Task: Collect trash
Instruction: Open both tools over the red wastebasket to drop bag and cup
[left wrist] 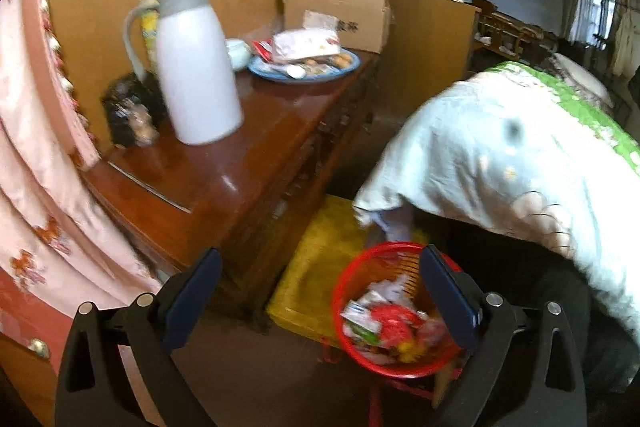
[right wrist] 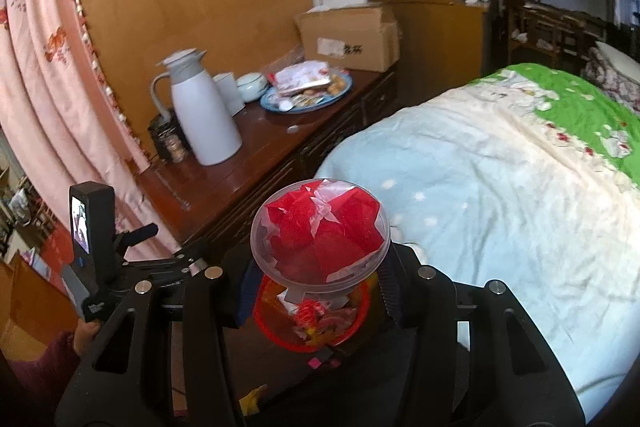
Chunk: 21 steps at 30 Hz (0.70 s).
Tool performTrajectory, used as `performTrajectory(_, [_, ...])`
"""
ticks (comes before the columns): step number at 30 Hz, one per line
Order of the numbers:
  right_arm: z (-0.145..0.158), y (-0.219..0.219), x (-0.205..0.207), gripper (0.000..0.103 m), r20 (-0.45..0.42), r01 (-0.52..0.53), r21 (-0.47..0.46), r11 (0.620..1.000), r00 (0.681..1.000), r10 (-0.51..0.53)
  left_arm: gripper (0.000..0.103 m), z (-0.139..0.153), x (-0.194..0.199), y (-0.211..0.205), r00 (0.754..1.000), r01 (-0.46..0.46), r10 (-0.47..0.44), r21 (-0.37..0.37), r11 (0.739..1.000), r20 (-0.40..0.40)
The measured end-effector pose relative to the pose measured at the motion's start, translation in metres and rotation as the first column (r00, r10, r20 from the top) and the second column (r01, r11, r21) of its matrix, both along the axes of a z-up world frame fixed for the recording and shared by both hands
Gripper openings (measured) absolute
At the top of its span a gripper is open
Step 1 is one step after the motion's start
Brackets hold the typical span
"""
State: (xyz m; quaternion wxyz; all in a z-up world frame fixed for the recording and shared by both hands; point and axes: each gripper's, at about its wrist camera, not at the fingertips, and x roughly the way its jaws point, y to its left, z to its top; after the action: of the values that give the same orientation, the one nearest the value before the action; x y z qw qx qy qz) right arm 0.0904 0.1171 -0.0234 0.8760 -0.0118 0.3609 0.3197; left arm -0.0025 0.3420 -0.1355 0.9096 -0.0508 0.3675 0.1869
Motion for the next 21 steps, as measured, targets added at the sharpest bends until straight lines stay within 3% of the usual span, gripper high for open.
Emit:
performTrajectory(3, [-0.006, 0.018, 0.005, 0.051, -0.026, -0.036, -0.018, 0.999, 0.999, 0.035, 0.097, -0.002, -0.002, 0.001, 1.000, -0.027, 0.026, 0.064, 0.998, 0.012])
performTrajectory(12, [-0.041, 0.060, 0.023, 0.051, -0.116, -0.103, -0.081, 0.991, 0.989, 0.094, 0.097, -0.022, 0.000, 0.023, 0.998, -0.063, 0.063, 0.013, 0.998, -0.009])
performTrajectory(21, [-0.099, 0.098, 0.045, 0.051, -0.236, -0.158, -0.165, 0.973, 0.965, 0.116, 0.097, -0.056, 0.005, 0.045, 0.993, -0.100, 0.096, -0.057, 0.993, -0.073])
